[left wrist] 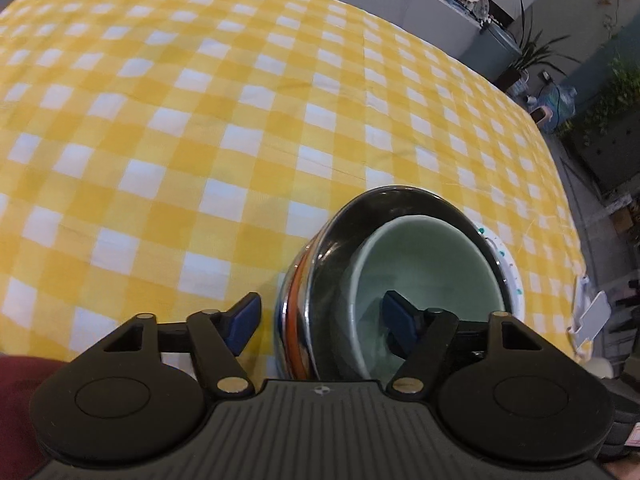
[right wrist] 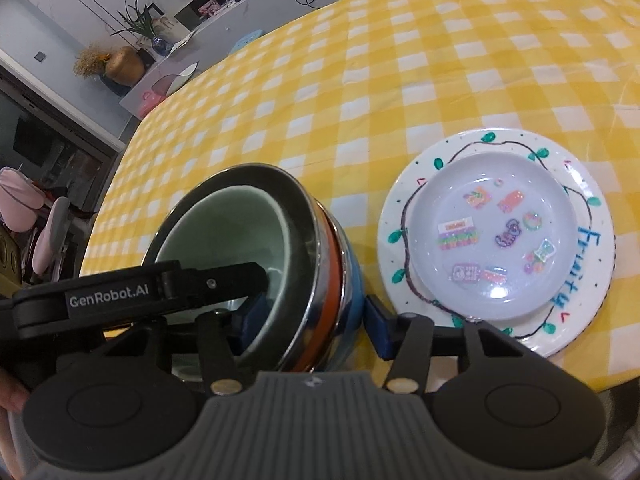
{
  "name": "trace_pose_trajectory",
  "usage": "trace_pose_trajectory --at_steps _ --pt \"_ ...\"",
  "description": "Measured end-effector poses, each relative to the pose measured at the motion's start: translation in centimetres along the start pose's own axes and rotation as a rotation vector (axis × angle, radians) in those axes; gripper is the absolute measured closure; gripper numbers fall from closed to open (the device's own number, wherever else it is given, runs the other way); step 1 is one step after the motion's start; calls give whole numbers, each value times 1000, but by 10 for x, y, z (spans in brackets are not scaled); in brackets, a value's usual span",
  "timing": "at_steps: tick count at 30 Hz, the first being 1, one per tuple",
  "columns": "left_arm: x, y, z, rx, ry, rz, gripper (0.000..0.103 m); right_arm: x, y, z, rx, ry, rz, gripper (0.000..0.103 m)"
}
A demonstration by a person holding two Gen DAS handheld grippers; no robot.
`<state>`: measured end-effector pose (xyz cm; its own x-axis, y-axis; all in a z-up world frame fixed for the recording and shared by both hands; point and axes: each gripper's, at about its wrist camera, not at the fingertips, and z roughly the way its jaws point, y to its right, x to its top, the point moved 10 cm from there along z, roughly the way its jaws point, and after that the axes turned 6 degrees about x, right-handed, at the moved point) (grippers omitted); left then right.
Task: Organize plates and bowls
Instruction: 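Grasp the rim of the nested steel bowls with both grippers, then lift the bowl stack with both grippers over the stacked plates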
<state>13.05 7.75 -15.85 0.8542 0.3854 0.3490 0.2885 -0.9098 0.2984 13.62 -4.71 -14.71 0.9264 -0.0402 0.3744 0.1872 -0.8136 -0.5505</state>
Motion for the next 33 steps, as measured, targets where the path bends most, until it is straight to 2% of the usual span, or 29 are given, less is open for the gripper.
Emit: trace_pose_trajectory --at_steps 2,8,12,16,21,28,33 --pt "0 2 0 -21 -1 -10 35 0 1 1 4 0 8 50" --pt "1 3 0 2 27 -74 36 -1 5 -2 -6 8 60 52" --pt "1 0 0 1 5 -118 38 -2 12 -5 -6 34 142 56" --pt "0 -1 -1 6 -5 -115 39 -3 17 -8 0 34 208 58" --pt "-1 -1 -1 -22 -19 -116 39 -4 18 -10 11 40 204 59" --pt "-6 -6 -8 -55 -27 -114 52 -9 21 -15 29 58 195 60" --pt "-8 -4 -9 -34 -32 -111 53 -9 20 -17 3 64 209 61"
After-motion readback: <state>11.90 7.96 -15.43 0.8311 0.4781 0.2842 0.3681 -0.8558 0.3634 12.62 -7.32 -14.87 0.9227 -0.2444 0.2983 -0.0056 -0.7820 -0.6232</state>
